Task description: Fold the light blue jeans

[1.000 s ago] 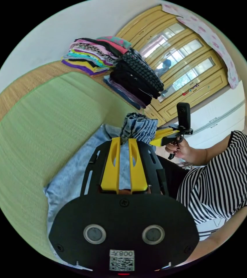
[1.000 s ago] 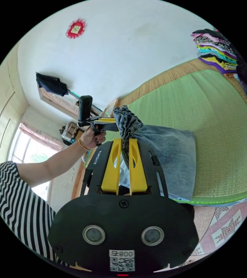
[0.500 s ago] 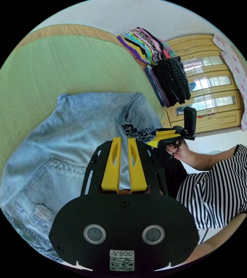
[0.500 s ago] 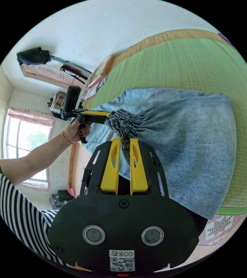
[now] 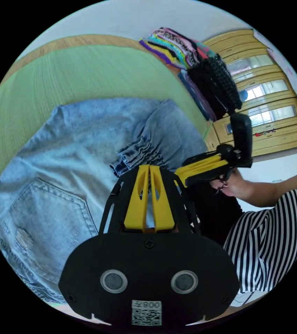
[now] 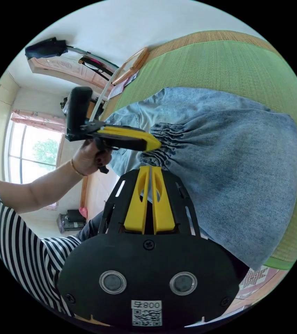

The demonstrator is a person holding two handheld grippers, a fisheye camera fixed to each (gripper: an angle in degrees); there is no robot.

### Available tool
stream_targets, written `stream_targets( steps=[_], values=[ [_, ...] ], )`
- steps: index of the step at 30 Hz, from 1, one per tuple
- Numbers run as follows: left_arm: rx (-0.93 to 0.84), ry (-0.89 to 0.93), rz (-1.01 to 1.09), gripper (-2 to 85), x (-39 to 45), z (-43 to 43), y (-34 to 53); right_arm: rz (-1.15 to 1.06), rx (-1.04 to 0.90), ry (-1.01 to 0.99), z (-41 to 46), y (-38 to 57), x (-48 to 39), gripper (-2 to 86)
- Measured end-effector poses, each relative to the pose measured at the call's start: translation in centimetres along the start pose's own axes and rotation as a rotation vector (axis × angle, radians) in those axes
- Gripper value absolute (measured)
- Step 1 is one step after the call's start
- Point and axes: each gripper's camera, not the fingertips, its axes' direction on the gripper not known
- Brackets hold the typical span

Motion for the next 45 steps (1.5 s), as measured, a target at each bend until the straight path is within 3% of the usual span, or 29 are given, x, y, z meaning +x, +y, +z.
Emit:
stream_targets(
  steps=[6, 10, 16, 19, 21, 23, 28, 34, 45],
  values=[
    [0.062, -0.049, -0.044, 0.1, 1.2, -1.0, 2.3, -0.018, 0.041, 0.173, -1.3, -0.1, -0.8, 0.2],
    [0.036, -0.089, -0.046, 0.0, 2.1, 0.0, 3.1, -0.007, -0.092, 0.263, 2.7, -0.6, 0.8, 0.1],
    [0.093, -0.167, 0.013, 0.0, 5.6, -0.5, 3.9, -0.06, -0.05, 0.301, 0.5, -0.1, 0.6, 0.0],
    [0.0, -0.212, 0.003, 0.0, 5.9, 1.7, 4.1, -0.007, 0.042, 0.357, -3.0, -0.2, 3.4, 0.0],
    [0.027, -0.2, 0.0, 0.0, 6.0, 2.3, 4.6, 0.064, 0.07, 0.38, -4.6, -0.8, 7.0, 0.0],
    [0.028, -0.146, -0.035, 0.1, 5.9, 2.7, 4.9, 0.111, 0.007, 0.4, -4.0, -1.3, 10.0, 0.1],
    [0.06, -0.099, -0.062, 0.5, 6.9, 2.6, 5.6, 0.11, -0.01, 0.333, -5.3, 0.5, 12.9, 0.1],
    [0.122, -0.029, 0.007, 3.7, 10.9, 3.8, 6.1, 0.24, 0.138, 0.168, -13.0, 9.8, 18.7, 0.1],
    [-0.023, 0.035, 0.213, 9.7, 22.4, 13.6, 2.5, 0.544, 0.302, -0.211, -17.4, 26.4, 33.2, 1.2]
  ],
)
